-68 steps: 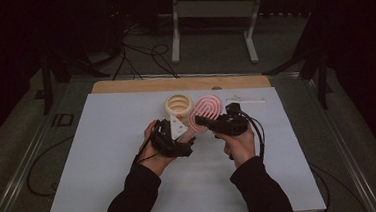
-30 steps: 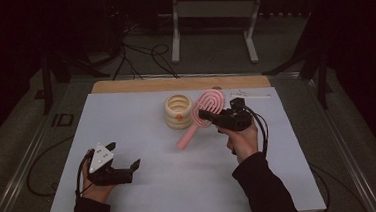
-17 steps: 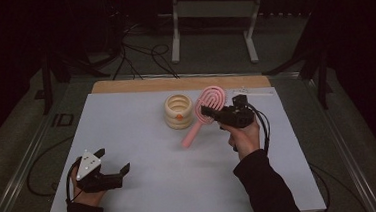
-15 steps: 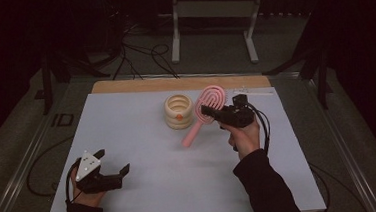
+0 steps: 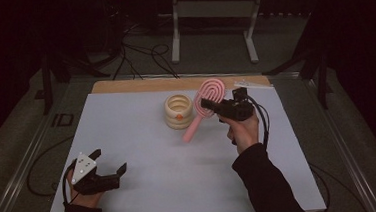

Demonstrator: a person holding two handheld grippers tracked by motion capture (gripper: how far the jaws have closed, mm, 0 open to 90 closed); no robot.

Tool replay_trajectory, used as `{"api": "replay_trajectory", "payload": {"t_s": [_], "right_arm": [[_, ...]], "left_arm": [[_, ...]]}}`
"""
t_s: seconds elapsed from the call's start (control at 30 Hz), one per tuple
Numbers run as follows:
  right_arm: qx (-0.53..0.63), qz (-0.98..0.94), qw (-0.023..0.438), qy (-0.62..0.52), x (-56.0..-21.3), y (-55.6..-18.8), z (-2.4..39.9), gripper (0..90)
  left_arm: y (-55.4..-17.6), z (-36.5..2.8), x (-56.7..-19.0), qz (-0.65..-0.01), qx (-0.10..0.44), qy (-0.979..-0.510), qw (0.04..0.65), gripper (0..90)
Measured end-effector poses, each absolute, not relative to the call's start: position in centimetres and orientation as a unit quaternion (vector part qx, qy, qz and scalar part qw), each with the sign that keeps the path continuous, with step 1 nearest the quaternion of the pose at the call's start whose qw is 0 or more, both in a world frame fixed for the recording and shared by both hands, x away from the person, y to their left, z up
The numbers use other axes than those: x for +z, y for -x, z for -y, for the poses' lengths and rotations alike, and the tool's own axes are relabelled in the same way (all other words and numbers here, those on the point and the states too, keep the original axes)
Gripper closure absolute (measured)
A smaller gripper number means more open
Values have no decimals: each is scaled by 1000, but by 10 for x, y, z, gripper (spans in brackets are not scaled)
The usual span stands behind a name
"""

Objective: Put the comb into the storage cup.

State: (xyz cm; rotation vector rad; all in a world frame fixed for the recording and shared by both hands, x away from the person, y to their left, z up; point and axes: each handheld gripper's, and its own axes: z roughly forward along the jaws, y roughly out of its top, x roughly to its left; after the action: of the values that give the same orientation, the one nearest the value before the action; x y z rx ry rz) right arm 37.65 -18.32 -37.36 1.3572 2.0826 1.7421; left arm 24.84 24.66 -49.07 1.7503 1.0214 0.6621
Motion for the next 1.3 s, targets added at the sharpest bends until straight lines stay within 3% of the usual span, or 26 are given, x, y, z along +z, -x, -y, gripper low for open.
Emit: {"api": "replay_trajectory", "payload": {"t_s": [1.3], "right_arm": [[582,-671,80,-452,-344,-407,184,639]], "left_arm": [[-246,-249,-489,-424,283,-705,493,2]]}}
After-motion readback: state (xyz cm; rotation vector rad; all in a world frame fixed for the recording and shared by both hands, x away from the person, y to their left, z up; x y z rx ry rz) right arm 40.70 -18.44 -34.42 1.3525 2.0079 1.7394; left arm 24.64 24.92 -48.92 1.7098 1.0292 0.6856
